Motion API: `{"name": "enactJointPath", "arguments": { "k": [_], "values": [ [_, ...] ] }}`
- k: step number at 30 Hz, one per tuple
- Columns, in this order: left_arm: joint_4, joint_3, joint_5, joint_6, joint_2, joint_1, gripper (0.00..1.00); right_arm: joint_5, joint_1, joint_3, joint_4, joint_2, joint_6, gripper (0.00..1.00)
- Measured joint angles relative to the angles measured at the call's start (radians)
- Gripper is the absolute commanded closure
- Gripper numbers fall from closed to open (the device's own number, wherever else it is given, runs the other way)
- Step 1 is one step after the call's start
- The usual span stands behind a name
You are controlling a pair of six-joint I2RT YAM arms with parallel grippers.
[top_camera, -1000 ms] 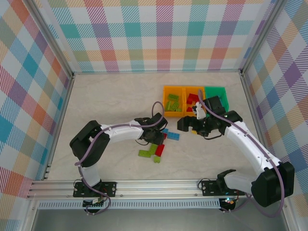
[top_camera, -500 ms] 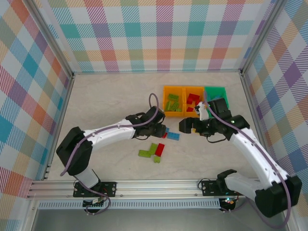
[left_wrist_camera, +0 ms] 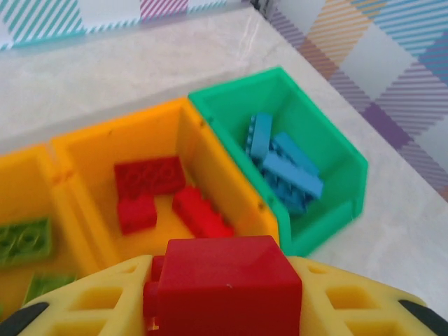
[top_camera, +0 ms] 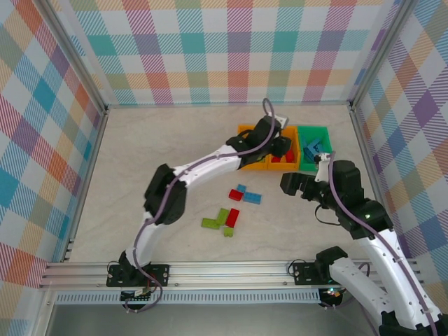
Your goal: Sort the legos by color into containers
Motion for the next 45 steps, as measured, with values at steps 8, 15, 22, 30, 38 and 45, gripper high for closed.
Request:
{"name": "enactJointPath", "arguments": {
  "k": [8,15,22,30,38,45],
  "values": [
    [-0.085,0.317,-0.006,0.057,0.261,0.0,0.36,0.043,0.0,0.0,-0.042,-0.039,-0.006,0.0],
    [-0.092,0.285,0.019,0.08,0.206,0.0,0.26,0.061,0.0,0.0,-0.046,-0.045,-0.009,0.0],
    [0.054,-0.283,0.054,0.106,-0.258,0.0,0.19,-0.003,0.0,-0.058,0.021,-0.042,-0.04,0.0],
    [0.134,-0.832,0.076,0.29,-0.933,-0.007,0.15,-0.091,0.068,-0.105,0.166,0.212,-0.164,0.0],
    [-0.207,-1.072,0.203,0.679,-1.333,-0.031,0.06,-0.058,0.266,-0.126,0.341,0.53,-0.47,0.0],
    [-0.399,-1.254,0.24,0.994,-1.518,-0.041,0.0,0.055,0.316,-0.016,0.336,0.855,-0.73,0.01]
  ]
}}
